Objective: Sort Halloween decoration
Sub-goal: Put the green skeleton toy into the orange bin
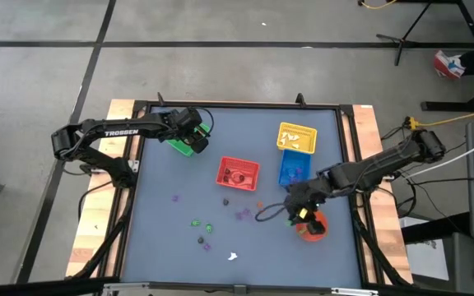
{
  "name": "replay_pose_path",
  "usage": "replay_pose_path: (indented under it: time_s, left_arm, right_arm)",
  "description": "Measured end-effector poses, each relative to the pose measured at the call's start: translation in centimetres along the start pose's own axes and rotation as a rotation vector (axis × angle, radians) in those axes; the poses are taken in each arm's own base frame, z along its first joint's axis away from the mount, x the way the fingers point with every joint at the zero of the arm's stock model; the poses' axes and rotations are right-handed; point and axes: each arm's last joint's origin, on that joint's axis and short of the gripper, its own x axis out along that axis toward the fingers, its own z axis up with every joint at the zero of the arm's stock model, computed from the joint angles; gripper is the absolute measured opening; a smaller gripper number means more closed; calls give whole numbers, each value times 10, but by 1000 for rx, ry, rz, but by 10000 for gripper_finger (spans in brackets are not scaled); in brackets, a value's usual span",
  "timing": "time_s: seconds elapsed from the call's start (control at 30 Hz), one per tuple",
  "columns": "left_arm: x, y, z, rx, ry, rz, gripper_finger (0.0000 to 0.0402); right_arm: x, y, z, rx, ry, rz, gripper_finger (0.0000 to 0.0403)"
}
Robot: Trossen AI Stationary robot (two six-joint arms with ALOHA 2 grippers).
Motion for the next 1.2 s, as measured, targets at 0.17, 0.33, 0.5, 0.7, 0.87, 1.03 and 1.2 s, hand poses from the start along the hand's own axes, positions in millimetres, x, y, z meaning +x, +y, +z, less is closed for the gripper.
replay_pose_path:
  time_s: [0.17, 0.33, 0.5, 0.7, 0.87, 1.03, 1.2]
  left_arm:
    - [0, 0, 0, 0, 0, 0, 192]
    - [0, 0, 0, -1, -1, 0, 192]
    - [0, 0, 0, -1, 0, 0, 192]
    - [0, 0, 0, 0, -1, 0, 192]
    - [0, 0, 0, -1, 0, 0, 192]
    - [0, 0, 0, -1, -1, 0, 192]
    - [0, 0, 0, -1, 0, 0, 192]
  right_arm:
    - [5, 14, -18, 51, 146, -65, 71]
    - [7, 24, -30, 113, 230, -152, 72]
    - [8, 30, -35, 168, 252, -172, 72]
    - [8, 31, -35, 171, 251, -172, 72]
    - [8, 31, -35, 171, 249, -172, 72]
    - [8, 31, -35, 171, 249, -172, 72]
    - [8, 30, -35, 171, 248, -177, 72]
